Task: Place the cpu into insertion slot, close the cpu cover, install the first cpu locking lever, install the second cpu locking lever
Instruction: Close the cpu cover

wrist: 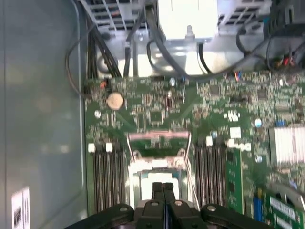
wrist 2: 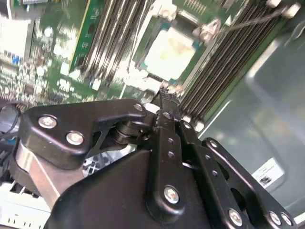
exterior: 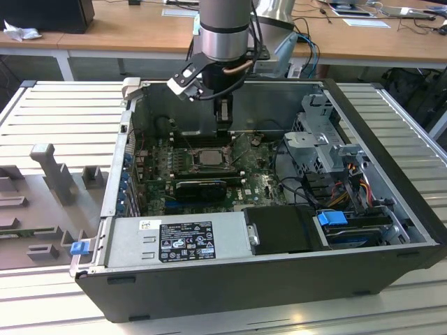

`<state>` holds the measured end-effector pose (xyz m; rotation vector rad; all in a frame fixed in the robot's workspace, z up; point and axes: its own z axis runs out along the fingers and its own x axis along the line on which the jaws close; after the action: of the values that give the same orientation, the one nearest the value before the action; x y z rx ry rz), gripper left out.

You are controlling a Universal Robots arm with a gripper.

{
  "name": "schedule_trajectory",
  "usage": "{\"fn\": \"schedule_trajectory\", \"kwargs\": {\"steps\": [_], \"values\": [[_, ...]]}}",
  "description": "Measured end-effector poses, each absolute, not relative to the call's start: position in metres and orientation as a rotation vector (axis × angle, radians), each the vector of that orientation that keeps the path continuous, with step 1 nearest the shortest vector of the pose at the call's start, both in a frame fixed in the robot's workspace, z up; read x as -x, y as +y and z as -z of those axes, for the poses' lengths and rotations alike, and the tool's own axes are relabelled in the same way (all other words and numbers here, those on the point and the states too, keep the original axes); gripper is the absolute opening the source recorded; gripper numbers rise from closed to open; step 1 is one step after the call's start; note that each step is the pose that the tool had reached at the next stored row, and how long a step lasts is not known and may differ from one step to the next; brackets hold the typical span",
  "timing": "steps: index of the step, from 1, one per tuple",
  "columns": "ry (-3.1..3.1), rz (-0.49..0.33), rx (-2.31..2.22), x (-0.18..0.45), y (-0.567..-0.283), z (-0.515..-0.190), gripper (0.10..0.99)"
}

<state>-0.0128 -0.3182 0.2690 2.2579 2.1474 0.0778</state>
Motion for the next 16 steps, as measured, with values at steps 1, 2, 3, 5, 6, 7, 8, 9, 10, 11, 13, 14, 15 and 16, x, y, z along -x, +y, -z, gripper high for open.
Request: {"fn": "schedule_trajectory", "kwargs": {"steps": [1, 2, 3, 5, 6, 7, 8, 9, 10, 11, 13, 14, 15, 16], "values": [[2.148, -0.078, -2.257, 0.008, -0.318, -0.269, 0.106], [2.150, -0.078, -2.255, 0.006, -0.318, -0.269, 0.106], [2.154, -0.078, -2.252, 0.004, -0.318, -0.269, 0.106], [2.157, -0.079, -2.249, -0.001, -0.318, -0.271, 0.106], [2.157, -0.079, -2.249, -0.004, -0.318, -0.271, 0.106], [2.158, -0.079, -2.248, -0.007, -0.318, -0.271, 0.106], [2.160, -0.079, -2.246, -0.011, -0.318, -0.271, 0.106], [2.163, -0.079, -2.243, -0.014, -0.318, -0.271, 0.106], [2.167, -0.079, -2.240, -0.017, -0.318, -0.270, 0.106], [2.168, -0.079, -2.240, -0.019, -0.318, -0.270, 0.106], [2.168, -0.079, -2.240, -0.021, -0.318, -0.270, 0.106], [2.167, -0.079, -2.240, -0.023, -0.318, -0.270, 0.106], [2.168, -0.079, -2.240, -0.024, -0.318, -0.269, 0.106], [2.168, -0.079, -2.240, -0.025, -0.318, -0.269, 0.106]]}}
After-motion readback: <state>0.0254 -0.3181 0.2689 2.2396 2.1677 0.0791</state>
